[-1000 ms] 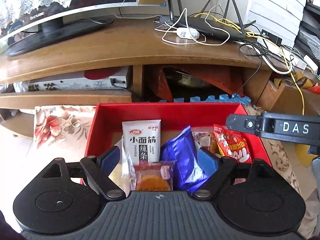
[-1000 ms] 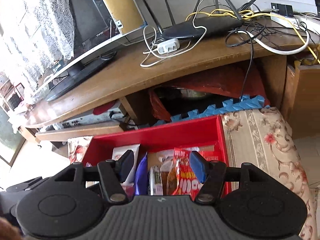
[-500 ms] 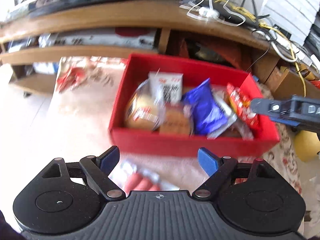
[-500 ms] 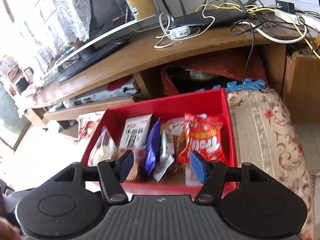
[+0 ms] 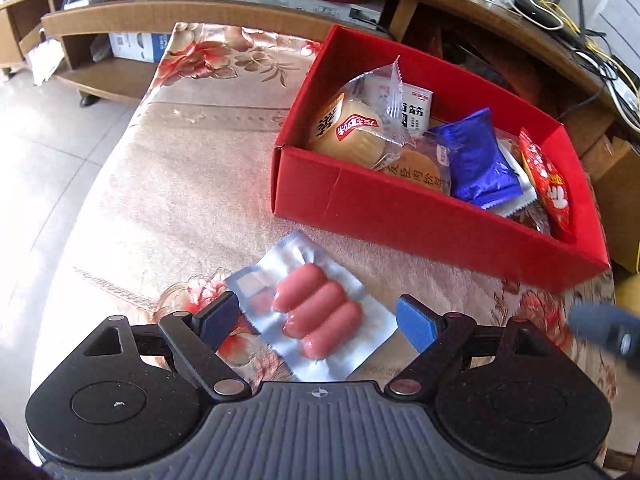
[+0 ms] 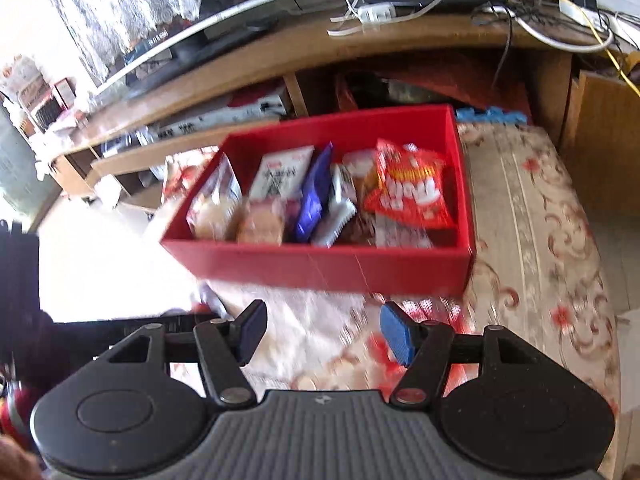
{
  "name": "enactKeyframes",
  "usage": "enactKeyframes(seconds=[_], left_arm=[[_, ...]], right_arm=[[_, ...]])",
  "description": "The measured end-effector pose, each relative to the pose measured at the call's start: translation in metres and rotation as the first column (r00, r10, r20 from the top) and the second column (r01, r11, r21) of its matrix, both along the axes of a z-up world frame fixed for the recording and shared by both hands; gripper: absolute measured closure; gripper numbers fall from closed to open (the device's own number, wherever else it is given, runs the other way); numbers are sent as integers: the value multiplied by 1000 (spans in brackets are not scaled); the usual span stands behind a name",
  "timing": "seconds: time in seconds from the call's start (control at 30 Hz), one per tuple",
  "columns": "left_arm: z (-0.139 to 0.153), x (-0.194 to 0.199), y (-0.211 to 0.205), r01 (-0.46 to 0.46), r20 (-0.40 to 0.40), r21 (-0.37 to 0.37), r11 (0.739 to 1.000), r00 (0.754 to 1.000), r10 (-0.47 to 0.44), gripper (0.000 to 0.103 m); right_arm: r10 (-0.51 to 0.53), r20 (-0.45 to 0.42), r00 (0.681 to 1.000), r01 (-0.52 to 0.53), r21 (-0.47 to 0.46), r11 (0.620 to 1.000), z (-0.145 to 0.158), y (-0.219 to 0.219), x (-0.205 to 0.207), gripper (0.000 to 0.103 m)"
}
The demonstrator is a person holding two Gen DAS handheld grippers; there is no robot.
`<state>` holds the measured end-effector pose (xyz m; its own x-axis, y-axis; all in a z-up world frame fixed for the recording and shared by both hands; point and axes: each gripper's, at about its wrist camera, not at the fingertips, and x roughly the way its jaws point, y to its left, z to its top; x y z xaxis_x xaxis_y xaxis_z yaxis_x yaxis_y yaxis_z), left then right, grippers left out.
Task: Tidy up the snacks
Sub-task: 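Move left gripper to the sausage pack while right moves to gold biscuit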
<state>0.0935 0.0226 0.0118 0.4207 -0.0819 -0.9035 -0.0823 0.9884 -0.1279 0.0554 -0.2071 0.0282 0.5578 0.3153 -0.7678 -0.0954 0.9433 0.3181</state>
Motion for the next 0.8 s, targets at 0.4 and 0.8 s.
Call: enactKeyframes(seconds=[0.4, 0.8], left_arm=[[-24, 14, -16, -8, -27, 99, 995, 1000, 10, 6], [-16, -24, -14, 117, -20, 137, 984, 993, -116, 27]], right_arm=[[-3, -42, 999, 2, -15, 1000, -11, -16, -7, 44], [-47, -60, 997, 46, -14, 999, -9, -43, -25, 44]])
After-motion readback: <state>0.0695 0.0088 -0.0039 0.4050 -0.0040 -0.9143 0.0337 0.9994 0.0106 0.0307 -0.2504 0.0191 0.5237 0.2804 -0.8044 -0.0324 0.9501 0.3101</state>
